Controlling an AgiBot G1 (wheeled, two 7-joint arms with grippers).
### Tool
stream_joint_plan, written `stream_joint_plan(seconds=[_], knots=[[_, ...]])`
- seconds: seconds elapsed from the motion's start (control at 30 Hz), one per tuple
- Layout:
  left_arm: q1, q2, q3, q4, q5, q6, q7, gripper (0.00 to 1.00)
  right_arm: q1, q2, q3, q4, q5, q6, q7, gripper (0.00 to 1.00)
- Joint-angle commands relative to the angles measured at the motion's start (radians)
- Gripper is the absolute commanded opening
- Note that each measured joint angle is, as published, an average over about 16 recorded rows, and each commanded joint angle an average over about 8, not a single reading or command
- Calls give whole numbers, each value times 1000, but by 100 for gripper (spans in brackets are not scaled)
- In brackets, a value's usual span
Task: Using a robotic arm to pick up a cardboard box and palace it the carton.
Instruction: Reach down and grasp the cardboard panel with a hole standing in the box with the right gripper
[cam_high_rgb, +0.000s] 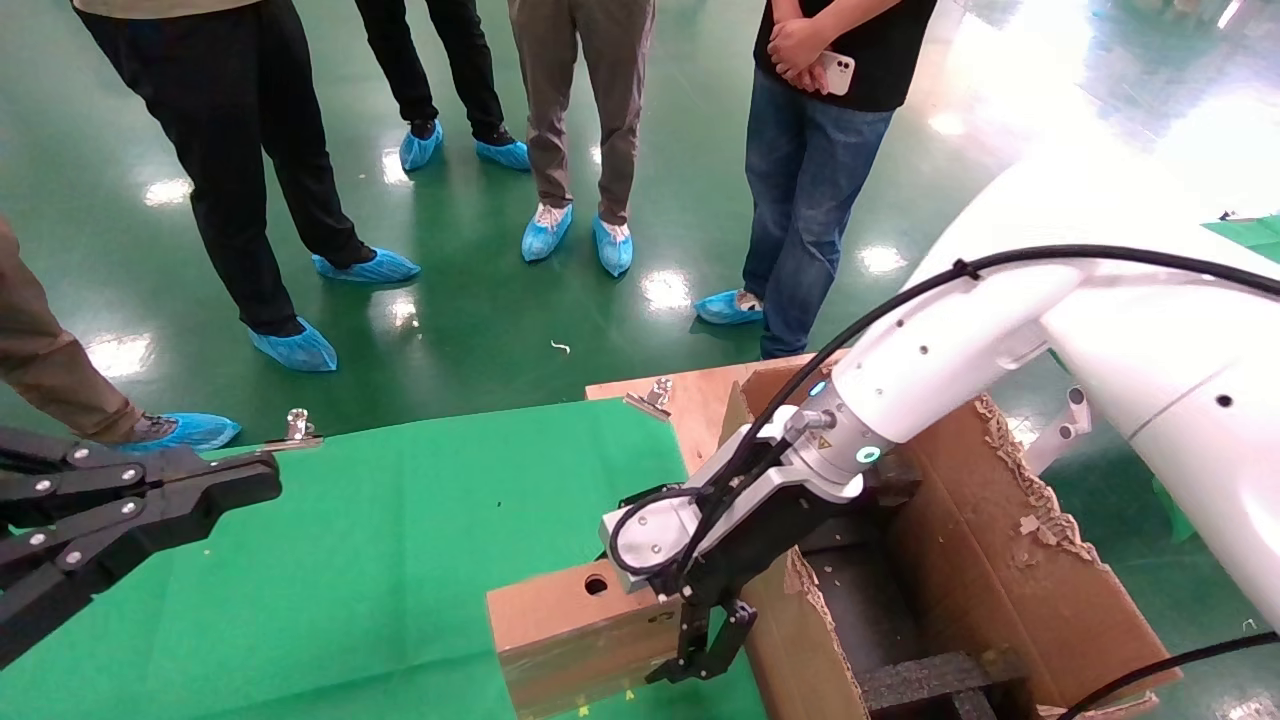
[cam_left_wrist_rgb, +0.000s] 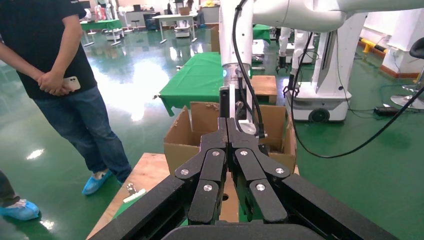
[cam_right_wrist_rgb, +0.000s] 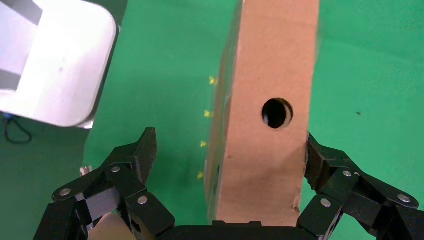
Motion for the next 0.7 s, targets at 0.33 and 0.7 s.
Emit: stream_joint_plan(seconds=[0.33, 0.7], knots=[[0, 0, 0, 0, 0, 0, 0, 54, 11, -29, -39, -35, 12, 31, -56, 94], [0, 0, 0, 0, 0, 0, 0, 100, 9, -36, -42, -45, 13, 37, -68, 0]])
